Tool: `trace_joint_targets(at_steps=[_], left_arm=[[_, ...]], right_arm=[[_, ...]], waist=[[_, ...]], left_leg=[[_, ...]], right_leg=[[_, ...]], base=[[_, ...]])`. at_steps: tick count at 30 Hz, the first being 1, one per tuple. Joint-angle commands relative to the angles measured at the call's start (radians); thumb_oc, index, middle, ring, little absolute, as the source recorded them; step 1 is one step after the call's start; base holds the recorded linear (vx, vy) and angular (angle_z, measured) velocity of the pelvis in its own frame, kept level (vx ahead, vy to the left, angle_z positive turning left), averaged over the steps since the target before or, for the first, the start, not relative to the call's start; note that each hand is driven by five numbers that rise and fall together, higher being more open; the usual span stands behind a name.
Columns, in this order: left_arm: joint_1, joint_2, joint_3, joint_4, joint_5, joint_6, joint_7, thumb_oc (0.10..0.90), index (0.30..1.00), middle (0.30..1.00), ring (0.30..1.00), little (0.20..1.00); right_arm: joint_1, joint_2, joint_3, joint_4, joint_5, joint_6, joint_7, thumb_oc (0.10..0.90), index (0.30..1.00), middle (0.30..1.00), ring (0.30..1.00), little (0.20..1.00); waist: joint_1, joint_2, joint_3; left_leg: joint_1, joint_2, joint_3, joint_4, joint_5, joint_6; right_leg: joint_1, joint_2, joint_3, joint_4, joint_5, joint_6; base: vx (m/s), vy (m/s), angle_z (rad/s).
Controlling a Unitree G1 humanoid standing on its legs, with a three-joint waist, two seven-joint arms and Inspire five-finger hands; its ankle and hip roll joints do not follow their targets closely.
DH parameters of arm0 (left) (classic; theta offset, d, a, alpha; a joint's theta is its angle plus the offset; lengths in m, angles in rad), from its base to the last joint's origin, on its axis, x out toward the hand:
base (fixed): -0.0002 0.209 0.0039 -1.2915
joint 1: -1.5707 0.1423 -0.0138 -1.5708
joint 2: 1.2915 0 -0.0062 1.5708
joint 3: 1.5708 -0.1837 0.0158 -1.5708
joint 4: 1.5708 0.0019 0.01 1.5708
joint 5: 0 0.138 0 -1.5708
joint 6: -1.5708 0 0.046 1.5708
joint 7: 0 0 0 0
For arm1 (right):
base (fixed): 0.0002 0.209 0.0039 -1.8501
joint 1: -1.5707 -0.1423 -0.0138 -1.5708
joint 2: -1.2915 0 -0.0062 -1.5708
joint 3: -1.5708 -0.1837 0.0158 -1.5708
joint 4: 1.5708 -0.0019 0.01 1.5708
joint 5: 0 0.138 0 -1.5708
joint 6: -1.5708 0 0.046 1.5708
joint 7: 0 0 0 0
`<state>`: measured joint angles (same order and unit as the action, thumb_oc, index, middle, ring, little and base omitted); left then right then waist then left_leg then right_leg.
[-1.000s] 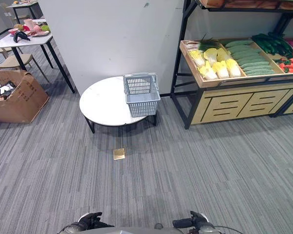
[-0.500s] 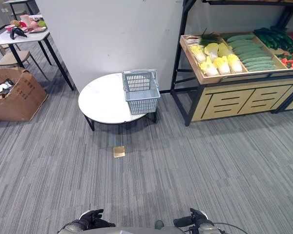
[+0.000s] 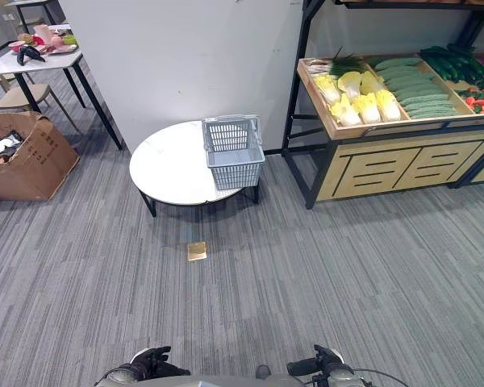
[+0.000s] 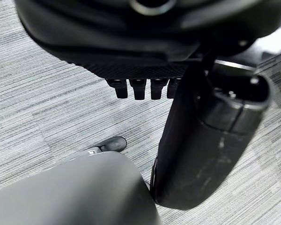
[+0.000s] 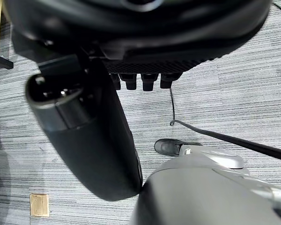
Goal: Get the vegetables into the basket
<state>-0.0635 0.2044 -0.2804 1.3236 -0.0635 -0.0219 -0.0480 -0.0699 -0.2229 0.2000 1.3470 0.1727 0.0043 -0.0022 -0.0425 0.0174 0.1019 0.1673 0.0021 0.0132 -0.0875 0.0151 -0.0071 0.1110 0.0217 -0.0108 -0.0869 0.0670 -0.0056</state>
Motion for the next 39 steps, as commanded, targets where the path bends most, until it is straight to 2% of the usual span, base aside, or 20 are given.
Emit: trace_joint_targets(at_steps=[1,30,37,39], left_arm=[[0.02,-0.006,-0.021,0.069,0.011,0.019,-0.001,0.9,1.0,1.0,1.0,1.0],[0.021,-0.004,-0.017,0.075,0.003,0.019,-0.009,0.9,1.0,1.0,1.0,1.0],[0.019,-0.002,-0.015,0.071,-0.004,0.019,-0.011,0.9,1.0,1.0,1.0,1.0],[0.012,0.0,-0.016,0.068,-0.009,0.018,-0.01,0.9,1.0,1.0,1.0,1.0]], right_arm=[[0.021,-0.008,0.026,0.077,-0.018,0.019,0.006,0.9,1.0,1.0,1.0,1.0],[0.027,-0.015,0.029,0.085,-0.025,0.021,0.014,0.9,1.0,1.0,1.0,1.0],[0.024,-0.018,0.028,0.083,-0.026,0.021,0.014,0.9,1.0,1.0,1.0,1.0],[0.02,-0.019,0.03,0.08,-0.026,0.021,0.016,0.9,1.0,1.0,1.0,1.0]], waist=[[0.003,-0.032,0.005],[0.003,-0.032,0.009],[0.003,-0.033,0.02],[-0.001,-0.034,0.029]], left_leg=[[-0.012,0.004,0.007,0.0,-0.008,-0.056],[-0.015,-0.001,0.005,0.0,-0.012,-0.054],[-0.011,-0.002,0.007,0.0,-0.024,-0.046],[-0.013,-0.005,0.006,0.0,-0.026,-0.038]], right_leg=[[0.052,-0.07,0.009,0.0,-0.045,0.119],[0.05,-0.078,0.002,0.0,-0.044,0.122],[0.05,-0.083,0.005,0.004,-0.048,0.125],[0.024,-0.085,0.012,0.043,-0.052,0.124]], base=[[0.0,0.0,0.0],[0.0,0.0,0.0],[0.01,0.011,0.0],[-0.01,0.056,-0.01]])
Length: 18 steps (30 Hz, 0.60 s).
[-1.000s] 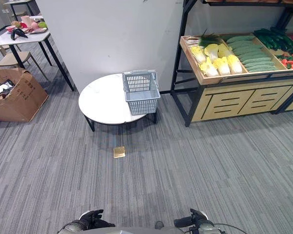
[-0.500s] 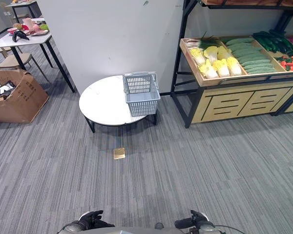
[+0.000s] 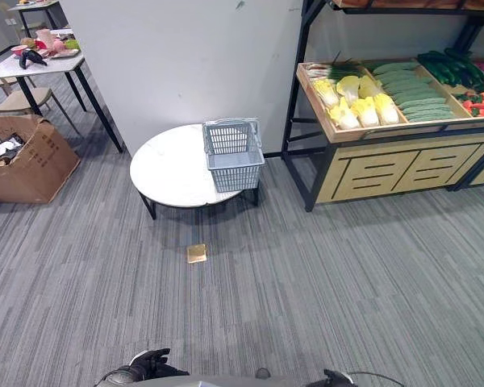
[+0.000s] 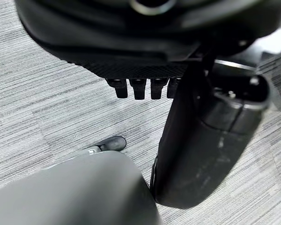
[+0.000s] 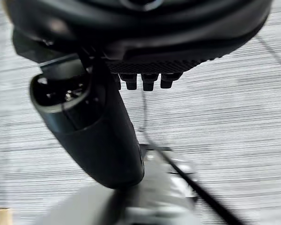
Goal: Get the vegetables into the basket
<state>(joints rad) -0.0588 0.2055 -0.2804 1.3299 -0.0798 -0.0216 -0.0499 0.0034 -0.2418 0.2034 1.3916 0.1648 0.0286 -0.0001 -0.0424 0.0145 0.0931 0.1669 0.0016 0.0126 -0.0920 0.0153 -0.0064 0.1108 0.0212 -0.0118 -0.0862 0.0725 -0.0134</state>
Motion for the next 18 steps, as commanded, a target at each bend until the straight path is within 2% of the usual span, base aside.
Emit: trace_joint_targets(at_steps=[1,11,18], left_arm=[[0.005,0.0,-0.017,0.062,0.006,0.017,-0.007,0.9,1.0,1.0,1.0,1.0],[-0.007,0.01,-0.009,0.056,-0.013,0.014,0.0,0.9,1.0,1.0,1.0,1.0],[-0.021,0.019,-0.013,0.049,-0.002,0.009,0.014,0.9,1.0,1.0,1.0,1.0]], right_arm=[[-0.055,-0.001,0.026,0.036,-0.017,-0.004,0.014,0.9,1.0,1.0,1.0,1.0],[-0.067,-0.015,0.028,0.021,-0.028,-0.013,-0.009,0.9,1.0,1.0,1.0,1.0],[-0.08,-0.018,0.038,0.01,-0.038,-0.019,-0.016,0.9,1.0,1.0,1.0,1.0]], waist=[[-0.001,-0.03,0.04],[0.002,-0.039,0.049],[0.007,-0.046,0.068]], left_leg=[[-0.015,-0.004,0.007,0.005,-0.026,-0.036],[-0.041,-0.019,0.013,0.005,-0.025,-0.012],[-0.062,-0.032,0.021,0.019,-0.036,0.013]], right_leg=[[0.014,-0.083,0.016,0.054,-0.059,0.131],[-0.032,-0.094,0.034,0.099,-0.069,0.143],[-0.1,-0.108,0.047,0.206,-0.059,0.168]], base=[[0.0,0.062,-0.04],[0.01,0.057,-0.03],[0.05,0.078,-0.06]])
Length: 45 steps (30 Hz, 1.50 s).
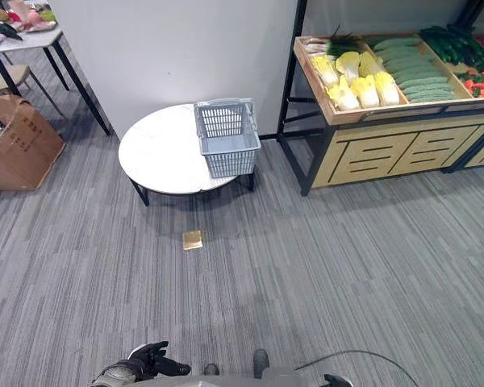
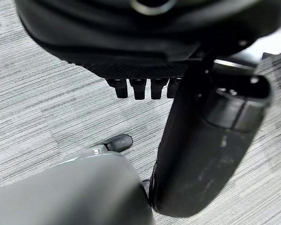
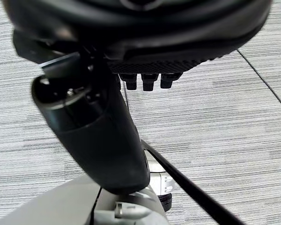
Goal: Get the vegetables into the basket
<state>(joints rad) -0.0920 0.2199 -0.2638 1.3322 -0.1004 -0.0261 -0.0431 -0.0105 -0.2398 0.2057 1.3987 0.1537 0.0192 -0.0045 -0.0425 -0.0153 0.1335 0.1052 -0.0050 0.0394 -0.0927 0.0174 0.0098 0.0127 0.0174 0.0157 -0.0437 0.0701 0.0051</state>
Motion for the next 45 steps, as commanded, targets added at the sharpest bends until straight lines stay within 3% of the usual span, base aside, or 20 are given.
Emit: trace_joint_targets(at_steps=[1,5,8,15,21,24,29,34,37,38,40,42,44,45], left_arm=[[0.013,0.006,-0.029,0.045,0.02,0.014,0.008,0.9,1.0,1.0,1.0,1.0],[0.013,0.009,-0.027,0.041,0.018,0.012,0.01,0.9,1.0,1.0,1.0,1.0],[0.014,0.008,-0.026,0.043,0.02,0.008,0.012,0.9,1.0,1.0,1.0,1.0],[0.008,0.011,-0.047,0.043,0.053,0.0,0.024,0.9,1.0,1.0,1.0,1.0],[0.001,0.003,-0.107,0.012,0.122,-0.018,0.039,0.9,1.0,1.0,1.0,1.0],[0.001,-0.011,-0.125,0.019,0.142,-0.018,0.037,0.9,1.0,1.0,1.0,1.0],[-0.002,-0.021,-0.129,0.014,0.118,-0.014,0.038,0.9,1.0,1.0,1.0,1.0],[-0.011,-0.016,-0.137,-0.01,0.126,-0.016,0.044,0.9,1.0,1.0,1.0,1.0],[-0.014,-0.011,-0.128,-0.016,0.108,-0.014,0.048,0.9,1.0,1.0,1.0,1.0],[-0.013,-0.01,-0.128,-0.02,0.105,-0.015,0.05,0.9,1.0,1.0,1.0,1.0],[-0.007,-0.014,-0.133,-0.023,0.102,-0.018,0.043,0.9,1.0,1.0,1.0,1.0],[-0.005,-0.016,-0.13,-0.019,0.102,-0.017,0.036,0.9,1.0,1.0,1.0,1.0],[0.002,-0.022,-0.132,-0.014,0.103,-0.014,0.029,0.9,1.0,1.0,1.0,1.0],[0.013,-0.027,-0.138,-0.013,0.103,-0.013,0.027,0.9,1.0,1.0,1.0,1.0]], right_arm=[[-0.068,-0.021,0.036,0.001,-0.028,-0.011,-0.013,0.9,1.0,1.0,1.0,1.0],[-0.066,-0.028,0.028,-0.007,-0.02,-0.016,-0.016,0.9,1.0,1.0,1.0,1.0],[-0.061,-0.031,0.019,-0.004,-0.012,-0.018,-0.019,0.9,1.0,1.0,1.0,1.0],[-0.031,-0.037,-0.012,-0.007,0.021,-0.025,-0.023,0.9,1.0,1.0,1.0,1.0],[-0.009,-0.051,-0.011,-0.02,-0.007,-0.037,-0.04,0.9,1.0,1.0,1.0,1.0],[0.004,-0.062,-0.02,-0.01,0.005,-0.042,-0.042,0.9,1.0,1.0,1.0,1.0],[-0.005,-0.086,-0.03,-0.001,0.022,-0.041,-0.035,0.9,1.0,1.0,1.0,1.0],[-0.022,-0.094,0.004,-0.014,-0.009,-0.037,-0.03,0.9,1.0,1.0,1.0,1.0],[-0.029,-0.099,0.002,-0.015,-0.003,-0.034,-0.031,0.9,1.0,1.0,1.0,1.0],[-0.033,-0.102,0.002,-0.019,0.001,-0.034,-0.03,0.9,1.0,1.0,1.0,1.0],[-0.034,-0.108,0.001,-0.016,0.005,-0.03,-0.026,0.9,1.0,1.0,1.0,1.0],[-0.035,-0.115,-0.004,-0.004,0.001,-0.025,-0.027,0.9,1.0,1.0,1.0,1.0],[-0.033,-0.118,-0.008,0.008,-0.003,-0.017,-0.023,0.9,1.0,1.0,1.0,1.0],[-0.028,-0.118,-0.002,0.011,-0.014,-0.015,-0.016,0.9,1.0,1.0,1.0,1.0]], waist=[[0.008,-0.015,0.03],[0.009,-0.006,0.04],[-0.005,0.001,0.04],[-0.095,0.008,0.073],[-0.151,0.015,0.075],[-0.168,0.035,0.049],[-0.181,0.071,0.038],[-0.163,0.06,0.033],[-0.144,0.035,0.043],[-0.138,0.032,0.046],[-0.109,0.024,0.056],[-0.087,0.012,0.06],[-0.061,0.021,0.066],[-0.037,0.028,0.073]], left_leg=[[-0.001,-0.027,-0.006,0.024,-0.043,0.0],[0.005,-0.03,-0.014,0.038,-0.053,0.007],[0.032,-0.033,-0.032,0.022,-0.058,0.0],[0.156,-0.033,-0.141,0.005,-0.121,-0.013],[0.246,-0.034,-0.221,0.005,-0.152,-0.023],[0.27,-0.001,-0.22,0.005,-0.137,-0.047],[0.238,0.038,-0.23,0.14,0.021,-0.122],[0.175,0.046,-0.194,0.335,0.201,-0.197],[0.121,0.031,-0.167,0.43,0.229,-0.193],[0.116,0.032,-0.147,0.444,0.234,-0.186],[0.002,0.069,-0.021,0.441,0.164,-0.146],[-0.074,0.075,0.041,0.357,0.1,-0.123],[-0.132,0.062,0.047,0.237,0.08,-0.116],[-0.18,0.032,0.009,0.175,0.101,-0.114]], right_leg=[[-0.009,-0.107,0.022,0.184,-0.05,0.152],[-0.056,-0.12,0.012,0.26,-0.016,0.156],[-0.105,-0.103,-0.002,0.205,0.004,0.141],[-0.286,-0.048,0.01,0.033,0.128,0.161],[-0.336,-0.065,-0.08,0.014,0.176,0.166],[-0.315,-0.056,-0.057,0.04,0.178,0.14],[-0.288,-0.029,-0.081,0.117,0.122,0.089],[-0.165,-0.009,-0.089,0.089,0.056,0.048],[-0.123,-0.022,-0.069,0.073,0.046,0.037],[-0.107,-0.019,-0.062,0.066,0.04,0.034],[-0.035,-0.03,-0.029,0.033,0.009,0.037],[0.008,-0.044,-0.014,0.01,-0.002,0.052],[0.049,-0.044,0.01,-0.008,-0.018,0.065],[0.083,-0.037,0.038,-0.012,-0.037,0.064]], base=[[0.04,0.045,-0.05],[0.11,0.06,-0.07],[0.18,0.027,0.08],[0.25,-0.011,0.27],[0.22,-0.045,0.46],[0.23,-0.12,0.55],[0.22,-0.146,0.21],[0.25,-0.203,0.1],[0.16,-0.12,-0.14],[0.36,-0.184,-0.31],[0.36,-0.126,-0.37],[0.27,-0.039,-0.25],[0.3,0.039,-0.09],[0.25,0.038,-0.2]])
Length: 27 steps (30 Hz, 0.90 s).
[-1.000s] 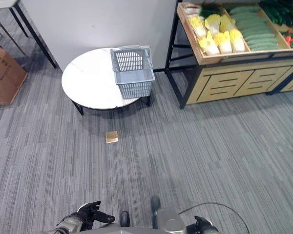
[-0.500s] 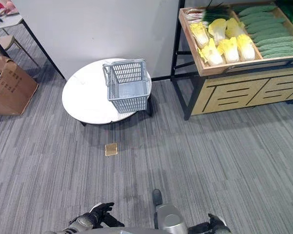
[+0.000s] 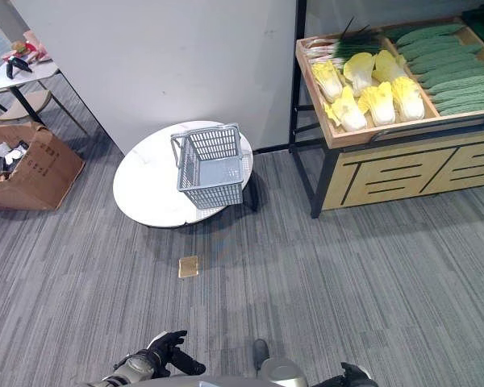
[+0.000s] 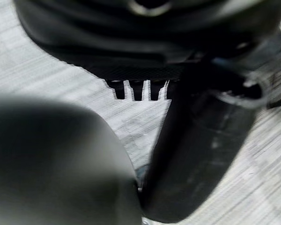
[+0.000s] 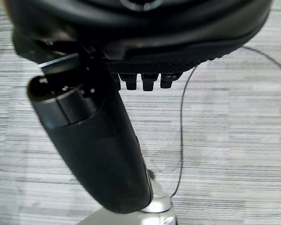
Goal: Get the vegetables into the basket
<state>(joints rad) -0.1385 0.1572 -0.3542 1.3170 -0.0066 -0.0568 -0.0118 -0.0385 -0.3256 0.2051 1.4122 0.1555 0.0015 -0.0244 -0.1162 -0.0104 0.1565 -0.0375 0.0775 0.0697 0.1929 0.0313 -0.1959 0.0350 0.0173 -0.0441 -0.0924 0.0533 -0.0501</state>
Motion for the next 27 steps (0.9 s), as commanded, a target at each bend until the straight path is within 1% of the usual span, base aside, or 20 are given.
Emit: trace_joint_targets(at_steps=[1,2,3,4,5,6,7,8,10,11,15,17,19,27], left_arm=[[0.06,0.035,-0.048,0.002,0.01,0.018,-0.004,0.9,1.0,1.0,1.0,1.0],[0.065,0.033,-0.048,0.007,0.009,0.016,-0.003,0.9,1.0,1.0,1.0,1.0],[0.073,0.022,-0.075,0.009,0.012,0.011,-0.005,0.9,1.0,1.0,1.0,1.0],[0.071,0.023,-0.074,0.009,0.012,0.01,-0.005,0.9,1.0,1.0,1.0,1.0],[0.078,0.015,-0.038,0.014,-0.003,0.017,0.015,0.9,1.0,1.0,1.0,1.0],[0.079,0.02,-0.031,0.016,-0.006,0.016,0.021,0.9,1.0,1.0,1.0,1.0],[0.08,0.02,-0.031,0.016,-0.006,0.016,0.021,0.9,1.0,1.0,1.0,1.0],[0.079,0.019,-0.033,0.012,0.002,0.016,0.024,0.9,1.0,1.0,1.0,1.0],[0.076,0.017,-0.043,0.015,0.016,0.02,0.025,0.9,1.0,1.0,1.0,1.0],[0.073,0.018,-0.046,0.018,0.019,0.019,0.025,0.9,1.0,1.0,1.0,1.0],[0.075,0.02,-0.03,0.025,0.008,0.02,0.017,0.9,1.0,1.0,1.0,1.0],[0.076,0.021,-0.027,0.027,0.008,0.02,0.017,0.9,1.0,1.0,1.0,1.0],[0.073,0.021,-0.028,0.025,0.015,0.018,0.017,0.9,1.0,1.0,1.0,1.0],[0.072,0.024,-0.023,0.027,0.012,0.018,0.013,0.9,1.0,1.0,1.0,1.0]], right_arm=[[0.001,-0.032,-0.001,-0.003,-0.016,0.002,0.004,0.9,1.0,1.0,1.0,1.0],[0.001,-0.03,0.003,-0.003,-0.02,0.002,0.003,0.9,1.0,1.0,1.0,1.0],[-0.083,-0.016,0.024,0.014,-0.011,0.022,-0.012,0.9,1.0,1.0,1.0,1.0],[-0.087,-0.015,0.025,0.017,-0.011,0.022,-0.013,0.9,1.0,1.0,1.0,1.0],[0.011,0.006,0.028,0.002,-0.032,0.006,-0.011,0.9,1.0,1.0,1.0,1.0],[0.018,0.015,0.032,-0.003,-0.039,-0.001,-0.011,0.9,1.0,1.0,1.0,1.0],[0.019,0.015,0.032,-0.004,-0.039,-0.001,-0.011,0.9,1.0,1.0,1.0,1.0],[0.024,0.025,0.04,-0.012,-0.052,0.001,-0.012,0.9,1.0,1.0,1.0,1.0],[0.026,0.028,0.043,-0.009,-0.056,0.006,-0.003,0.9,1.0,1.0,1.0,1.0],[0.024,0.028,0.044,-0.007,-0.056,0.006,0.0,0.9,1.0,1.0,1.0,1.0],[0.024,0.032,0.039,-0.003,-0.058,0.006,0.008,0.9,1.0,1.0,1.0,1.0],[0.026,0.033,0.04,-0.003,-0.061,0.006,0.008,0.9,1.0,1.0,1.0,1.0],[0.022,0.036,0.043,-0.002,-0.07,0.007,0.011,0.9,1.0,1.0,1.0,1.0],[0.02,0.043,0.038,0.002,-0.069,0.006,0.013,0.9,1.0,1.0,1.0,1.0]], waist=[[0.037,0.022,0.053],[0.047,0.024,0.056],[0.07,0.037,0.044],[0.071,0.034,0.049],[0.06,0.049,0.047],[0.054,0.051,0.042],[0.055,0.051,0.043],[0.04,0.055,0.036],[0.029,0.055,0.027],[0.027,0.057,0.023],[0.021,0.049,0.009],[0.021,0.046,0.005],[0.021,0.041,-0.006],[0.021,0.034,-0.012]], left_leg=[[-0.032,-0.053,-0.021,-0.112,0.085,0.092],[-0.048,-0.066,-0.05,-0.132,0.101,0.089],[-0.063,-0.075,-0.075,-0.152,0.114,0.087],[-0.057,-0.078,-0.074,-0.154,0.112,0.088],[-0.031,-0.068,-0.05,-0.189,0.123,0.089],[-0.013,-0.065,-0.047,-0.217,0.119,0.09],[-0.01,-0.065,-0.045,-0.22,0.12,0.09],[0.034,-0.06,-0.049,-0.258,0.116,0.09],[0.064,-0.058,-0.055,-0.274,0.105,0.094],[0.067,-0.053,-0.052,-0.28,0.111,0.093],[0.098,-0.06,-0.043,-0.28,0.079,0.11],[0.102,-0.062,-0.04,-0.28,0.073,0.113],[0.109,-0.074,-0.027,-0.28,0.05,0.128],[0.102,-0.088,-0.014,-0.28,0.029,0.14]], right_leg=[[0.066,-0.039,0.098,0.036,-0.023,0.119],[0.082,-0.034,0.115,0.03,-0.031,0.118],[0.1,-0.027,0.131,0.024,-0.039,0.116],[0.107,-0.03,0.132,0.023,-0.041,0.117],[0.127,-0.018,0.158,0.028,-0.057,0.115],[0.127,-0.01,0.165,0.026,-0.061,0.112],[0.128,-0.01,0.166,0.027,-0.061,0.111],[0.12,-0.003,0.17,0.025,-0.062,0.106],[0.11,-0.001,0.173,0.025,-0.061,0.108],[0.102,0.001,0.172,0.028,-0.052,0.11],[0.116,-0.014,0.177,0.021,-0.051,0.121],[0.117,-0.017,0.175,0.018,-0.049,0.124],[0.115,-0.029,0.175,0.016,-0.05,0.135],[0.098,-0.045,0.174,0.019,-0.049,0.151]], base=[[0.26,0.002,-0.47],[0.21,0.003,-0.65],[0.22,0.002,-0.78],[0.24,0.029,-0.96],[0.13,0.021,-0.89],[0.12,0.019,-0.72],[0.05,0.034,-0.42],[0.04,0.058,-0.44],[0.02,0.067,-0.46],[0.02,0.067,-0.34],[0.03,0.06,0.05],[0.02,0.043,0.13],[0.02,0.093,0.01],[0.01,0.081,-0.06]])
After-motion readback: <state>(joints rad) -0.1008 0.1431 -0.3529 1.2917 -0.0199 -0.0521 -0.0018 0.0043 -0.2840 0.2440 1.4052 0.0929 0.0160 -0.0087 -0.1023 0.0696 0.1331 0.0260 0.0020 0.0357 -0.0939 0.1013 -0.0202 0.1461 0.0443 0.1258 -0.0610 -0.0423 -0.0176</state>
